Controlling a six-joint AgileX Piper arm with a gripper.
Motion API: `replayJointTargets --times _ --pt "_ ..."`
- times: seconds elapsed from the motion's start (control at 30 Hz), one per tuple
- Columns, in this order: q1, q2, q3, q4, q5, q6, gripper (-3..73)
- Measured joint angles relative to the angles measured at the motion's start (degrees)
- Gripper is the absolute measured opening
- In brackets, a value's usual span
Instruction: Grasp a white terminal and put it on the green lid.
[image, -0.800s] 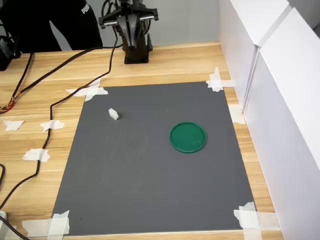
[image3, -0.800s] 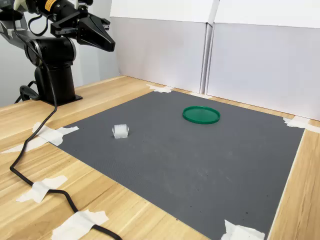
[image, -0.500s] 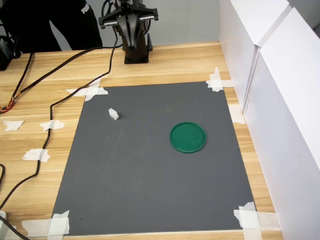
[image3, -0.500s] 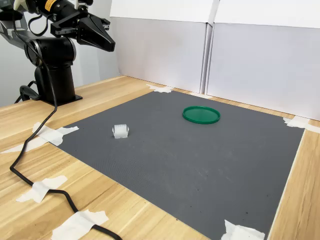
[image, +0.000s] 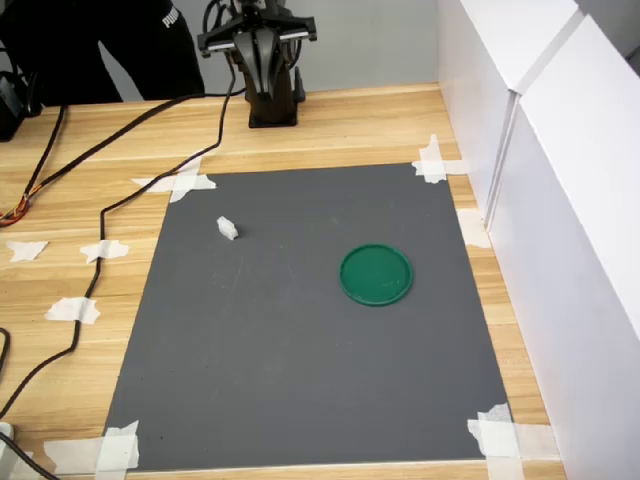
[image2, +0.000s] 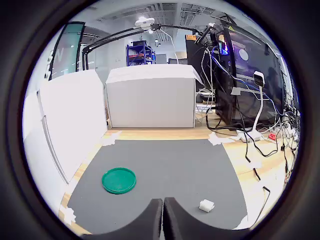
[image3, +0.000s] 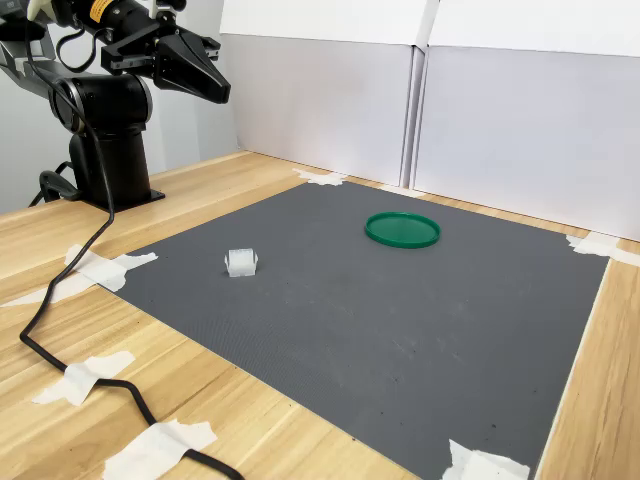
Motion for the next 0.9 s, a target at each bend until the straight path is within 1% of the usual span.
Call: replayJointTargets --times 0.17,0.37,0.43,0.53,0.63,0.7,0.8,0.9 --pt "0.0 6.36 -1.73 0.0 -1.45 0.0 -1.6" --pt "0.0 15.45 -9.08 0.0 -1.55 -0.18 -1.6" --pt "0.0 18.2 -11.96 0.0 0.34 -0.6 -1.6" --pt "0.0 22.81 -17.1 -0.18 5.91 -1.07 -1.6" --pt "0.0 27.33 -21.83 -1.88 14.06 -1.22 -1.6" --pt "0.0 30.1 -23.99 -3.6 18.56 -2.09 -1.6" --pt "0.0 33.4 -25.5 -6.54 22.71 -3.7 -1.6" --pt "0.0 36.58 -25.77 -10.17 26.25 -5.05 -1.6"
